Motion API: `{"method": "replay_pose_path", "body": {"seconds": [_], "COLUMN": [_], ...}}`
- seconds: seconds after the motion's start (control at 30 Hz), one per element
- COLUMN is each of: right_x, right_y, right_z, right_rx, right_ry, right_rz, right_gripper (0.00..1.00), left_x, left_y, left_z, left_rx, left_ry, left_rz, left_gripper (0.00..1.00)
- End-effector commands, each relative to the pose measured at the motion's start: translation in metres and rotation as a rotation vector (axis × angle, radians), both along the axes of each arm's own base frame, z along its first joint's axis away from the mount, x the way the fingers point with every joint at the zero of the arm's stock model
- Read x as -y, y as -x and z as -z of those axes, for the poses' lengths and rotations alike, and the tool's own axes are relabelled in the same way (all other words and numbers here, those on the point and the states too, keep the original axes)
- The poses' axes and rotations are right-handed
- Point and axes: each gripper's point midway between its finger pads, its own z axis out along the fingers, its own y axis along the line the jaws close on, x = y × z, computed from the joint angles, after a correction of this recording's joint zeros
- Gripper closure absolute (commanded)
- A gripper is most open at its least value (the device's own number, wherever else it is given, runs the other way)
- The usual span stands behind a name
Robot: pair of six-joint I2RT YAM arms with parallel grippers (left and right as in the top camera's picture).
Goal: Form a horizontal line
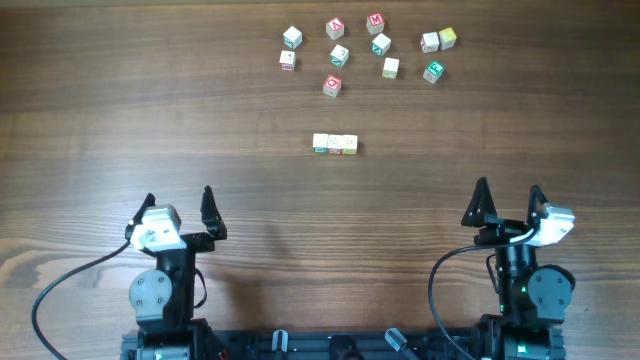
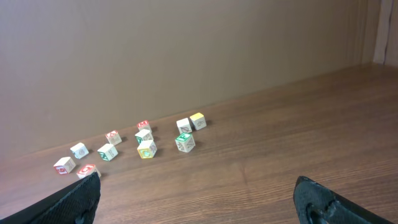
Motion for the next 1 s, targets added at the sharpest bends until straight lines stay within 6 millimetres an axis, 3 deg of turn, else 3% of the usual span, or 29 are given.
{"method": "replay_pose_path", "body": {"seconds": [0.0, 0.4, 0.67, 0.97], "right_x": [-0.0014, -0.0016, -0.0023, -0.0024], "right_y": [0.0006, 0.0006, 0.0006, 0.0006], "right_z": [-0.0031, -0.0025, -0.0024, -0.0028], "right_rx": [0.013, 0.011, -0.001, 0.002], "right_ry": [0.018, 0.021, 0.262, 0.25], "right_rz": [-0.01, -0.011, -0.016, -0.016], "right_gripper": [0.0, 0.0, 0.0, 0.0], "left_x": [0.0015, 0.0015, 0.0015, 0.0015], "left_y": [0.0, 0.0, 0.0, 0.0], "left_z": [0.0016, 0.0016, 0.0016, 0.0016], "left_rx": [0.0, 0.0, 0.0, 0.0], "left_ry": [-0.018, -0.018, -0.018, -0.018], "left_rz": [0.013, 0.013, 0.013, 0.013], "left_gripper": [0.0, 0.0, 0.0, 0.0]}}
